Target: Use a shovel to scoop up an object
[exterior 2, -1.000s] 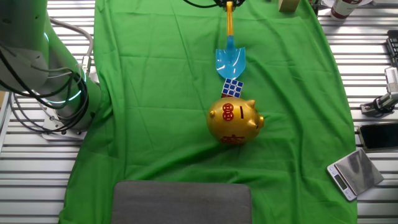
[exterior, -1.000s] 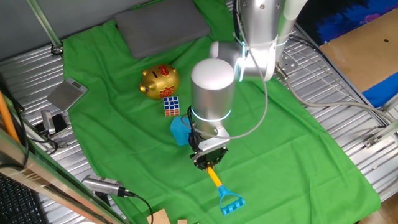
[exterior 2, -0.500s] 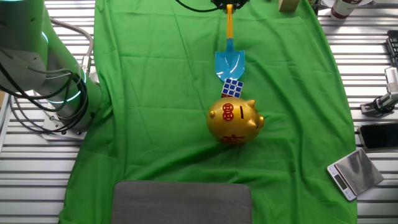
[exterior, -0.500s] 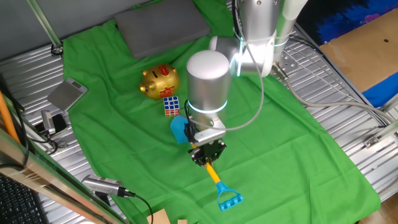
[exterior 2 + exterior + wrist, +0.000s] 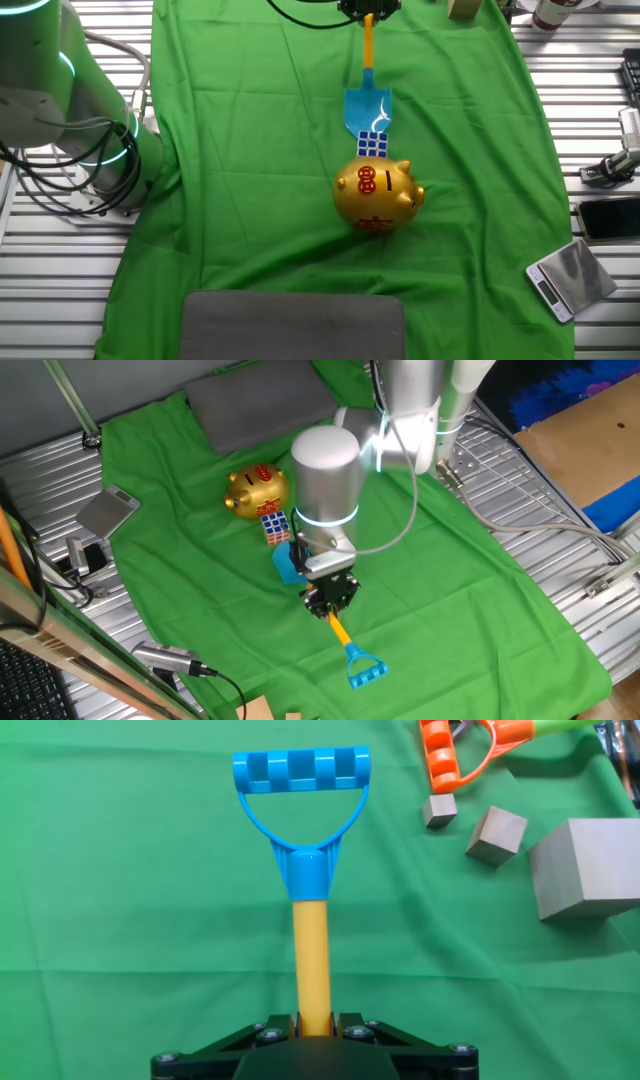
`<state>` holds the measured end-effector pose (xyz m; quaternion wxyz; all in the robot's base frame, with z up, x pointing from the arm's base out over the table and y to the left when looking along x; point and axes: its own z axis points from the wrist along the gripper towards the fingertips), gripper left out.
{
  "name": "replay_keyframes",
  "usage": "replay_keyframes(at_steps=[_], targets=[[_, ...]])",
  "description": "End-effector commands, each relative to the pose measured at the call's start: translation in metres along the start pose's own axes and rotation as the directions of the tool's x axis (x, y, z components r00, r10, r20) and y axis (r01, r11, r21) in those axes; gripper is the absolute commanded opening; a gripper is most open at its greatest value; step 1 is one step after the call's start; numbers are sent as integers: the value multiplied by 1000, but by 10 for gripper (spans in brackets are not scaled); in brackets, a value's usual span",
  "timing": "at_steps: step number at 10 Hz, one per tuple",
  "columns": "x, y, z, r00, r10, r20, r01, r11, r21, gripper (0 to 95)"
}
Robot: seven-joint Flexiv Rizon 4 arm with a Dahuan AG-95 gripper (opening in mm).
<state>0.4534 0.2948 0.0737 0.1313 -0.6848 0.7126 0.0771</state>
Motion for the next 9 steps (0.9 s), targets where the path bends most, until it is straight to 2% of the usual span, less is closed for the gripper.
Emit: replay_keyframes(at_steps=[1, 6, 9], targets=[[3, 0, -2, 1000, -5, 3, 5, 1000, -1, 0], [6, 1, -4, 999, -32, -6, 32, 999, -3, 0], [7, 1, -3, 999, -34, -1, 34, 999, -1, 0]])
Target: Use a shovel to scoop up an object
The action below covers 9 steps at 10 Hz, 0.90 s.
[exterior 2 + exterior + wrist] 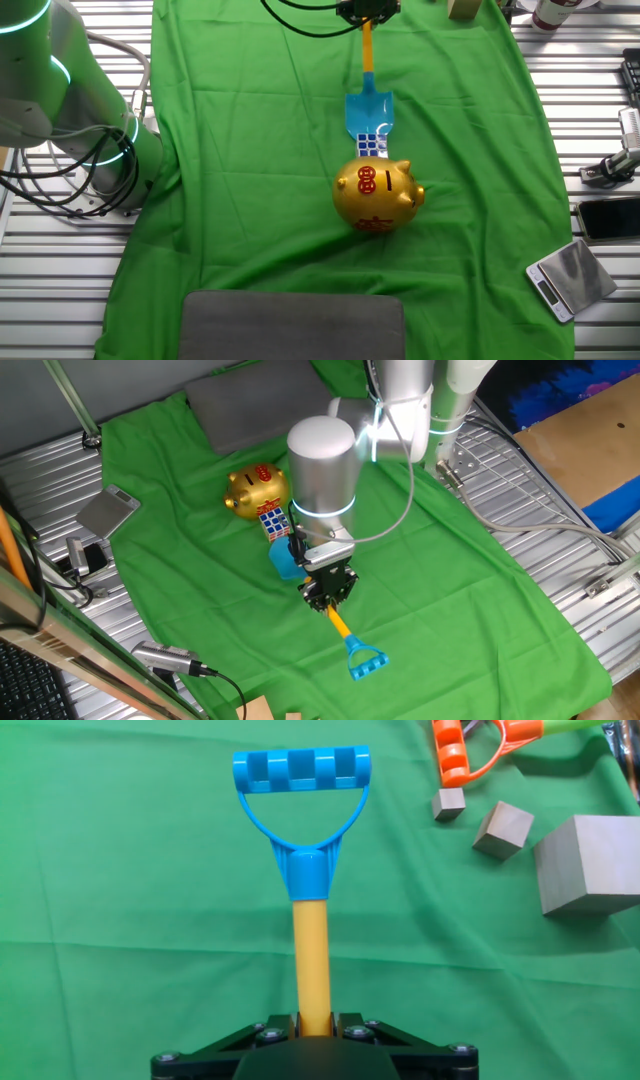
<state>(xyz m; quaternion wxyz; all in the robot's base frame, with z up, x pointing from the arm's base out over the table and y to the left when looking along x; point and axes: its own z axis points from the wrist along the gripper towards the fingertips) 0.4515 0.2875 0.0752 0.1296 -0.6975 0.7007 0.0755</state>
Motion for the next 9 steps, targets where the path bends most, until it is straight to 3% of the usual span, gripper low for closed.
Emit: replay_keyframes(at_steps=[1, 9], targets=[[1, 0, 1, 1000, 1, 6, -1, 1000, 5, 0], [12, 1, 0, 1000, -10, 10, 10, 1000, 9, 0]])
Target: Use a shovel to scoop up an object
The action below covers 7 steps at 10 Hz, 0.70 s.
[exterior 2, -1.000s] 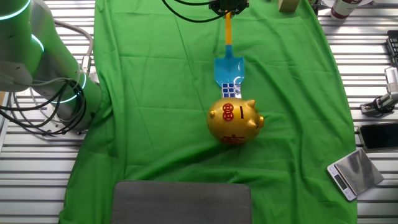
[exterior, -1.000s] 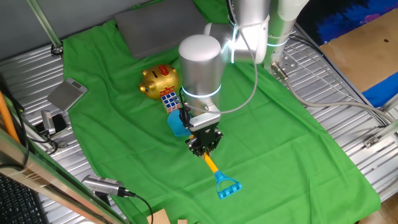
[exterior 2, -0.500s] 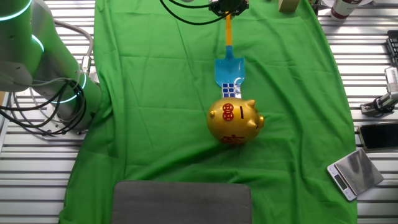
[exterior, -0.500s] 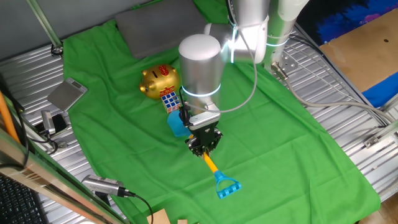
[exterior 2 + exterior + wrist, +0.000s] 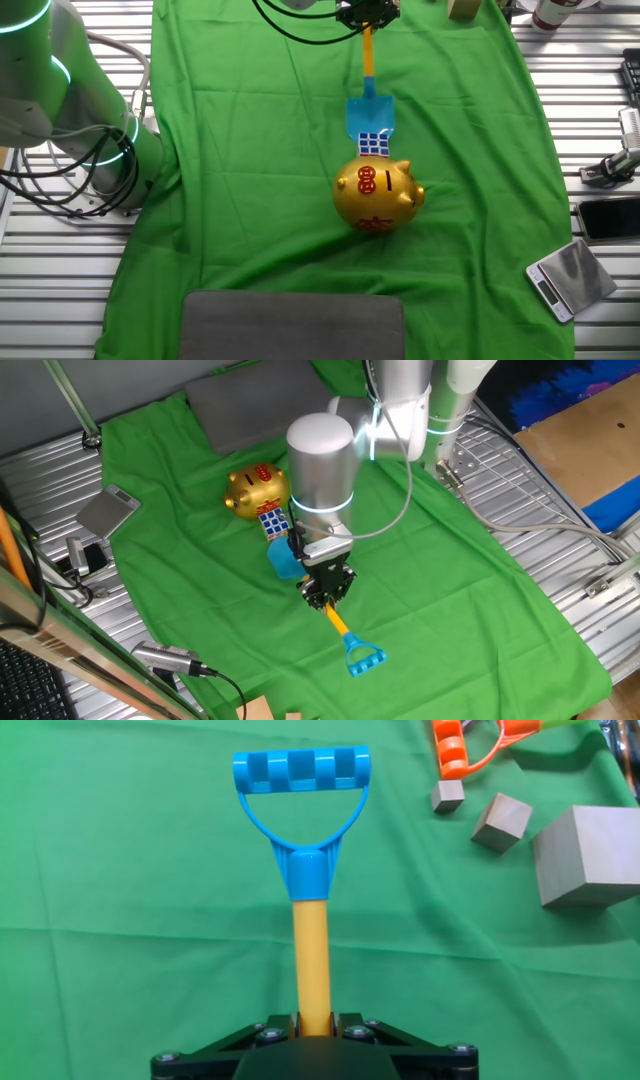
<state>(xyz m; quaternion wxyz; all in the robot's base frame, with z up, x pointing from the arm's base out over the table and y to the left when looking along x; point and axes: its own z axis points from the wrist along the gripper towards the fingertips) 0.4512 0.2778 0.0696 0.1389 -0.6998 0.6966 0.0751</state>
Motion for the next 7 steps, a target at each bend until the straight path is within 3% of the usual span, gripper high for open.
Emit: replay_keyframes(at_steps=[1, 7], targets=[[2, 1, -3, 1000, -1, -4, 1, 1000, -4, 0], [9, 2, -2, 1000, -14, -2, 14, 1000, -3, 0]])
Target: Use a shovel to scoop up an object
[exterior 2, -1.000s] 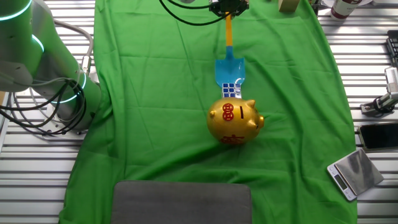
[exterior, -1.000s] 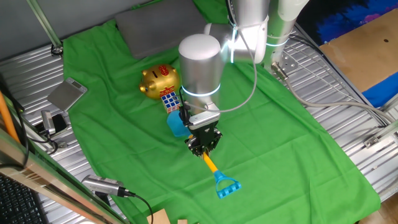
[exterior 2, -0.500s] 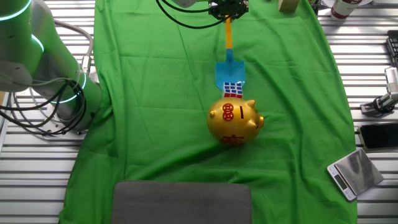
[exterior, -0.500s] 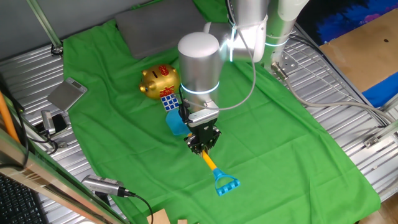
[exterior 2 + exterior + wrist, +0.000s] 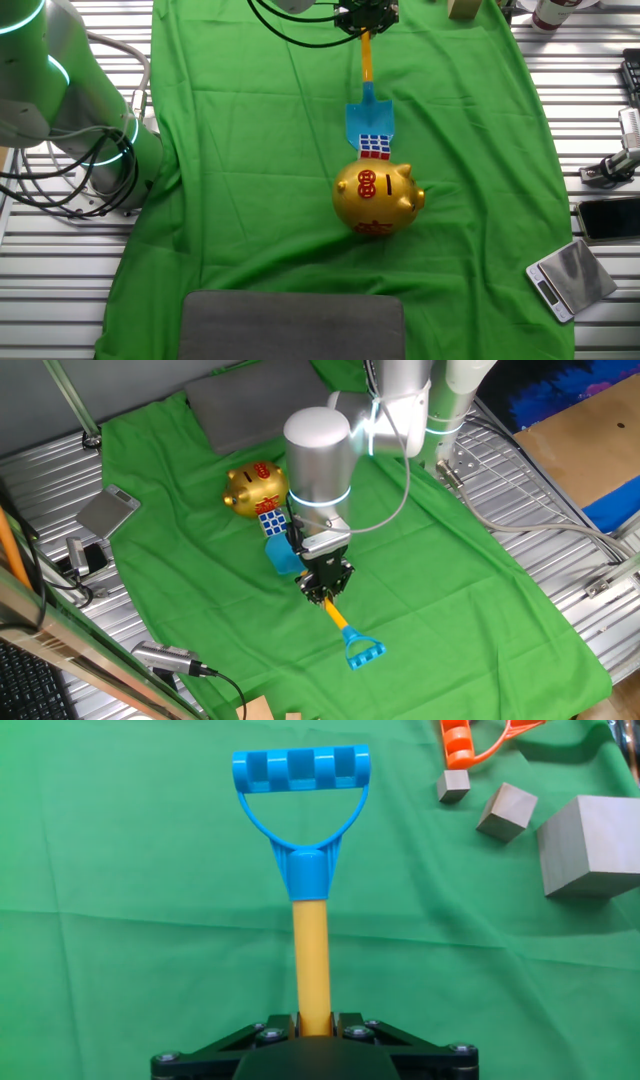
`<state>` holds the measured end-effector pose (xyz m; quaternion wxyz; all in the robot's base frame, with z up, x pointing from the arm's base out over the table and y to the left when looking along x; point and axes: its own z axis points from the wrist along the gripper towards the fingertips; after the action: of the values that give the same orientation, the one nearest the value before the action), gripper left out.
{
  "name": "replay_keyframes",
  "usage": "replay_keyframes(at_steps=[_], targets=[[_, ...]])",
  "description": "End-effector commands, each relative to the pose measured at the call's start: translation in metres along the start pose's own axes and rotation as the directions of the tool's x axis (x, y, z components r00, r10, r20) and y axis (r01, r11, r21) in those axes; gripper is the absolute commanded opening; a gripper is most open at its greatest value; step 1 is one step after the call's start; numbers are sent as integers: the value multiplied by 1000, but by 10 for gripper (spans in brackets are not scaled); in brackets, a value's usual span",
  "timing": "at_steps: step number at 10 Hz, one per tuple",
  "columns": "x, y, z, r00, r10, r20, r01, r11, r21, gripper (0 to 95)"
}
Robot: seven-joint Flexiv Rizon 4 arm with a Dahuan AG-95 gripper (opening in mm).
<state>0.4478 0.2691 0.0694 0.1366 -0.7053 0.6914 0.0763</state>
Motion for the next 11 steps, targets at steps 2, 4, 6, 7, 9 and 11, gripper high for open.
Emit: replay_keyframes(at_steps=[2, 4, 6, 7, 9, 11], targets=[[1, 0, 2, 1000, 2, 3, -2, 1000, 5, 0], [1, 0, 2, 1000, 12, 6, -12, 1000, 6, 0], [1, 1, 2, 1000, 14, 17, -14, 1000, 10, 0], [1, 2, 2, 1000, 15, 17, -15, 1000, 10, 0], [-1, 6, 5, 1000, 6, 15, -7, 1000, 19, 0], [0, 7, 7, 1000, -3, 15, 3, 1000, 19, 0]])
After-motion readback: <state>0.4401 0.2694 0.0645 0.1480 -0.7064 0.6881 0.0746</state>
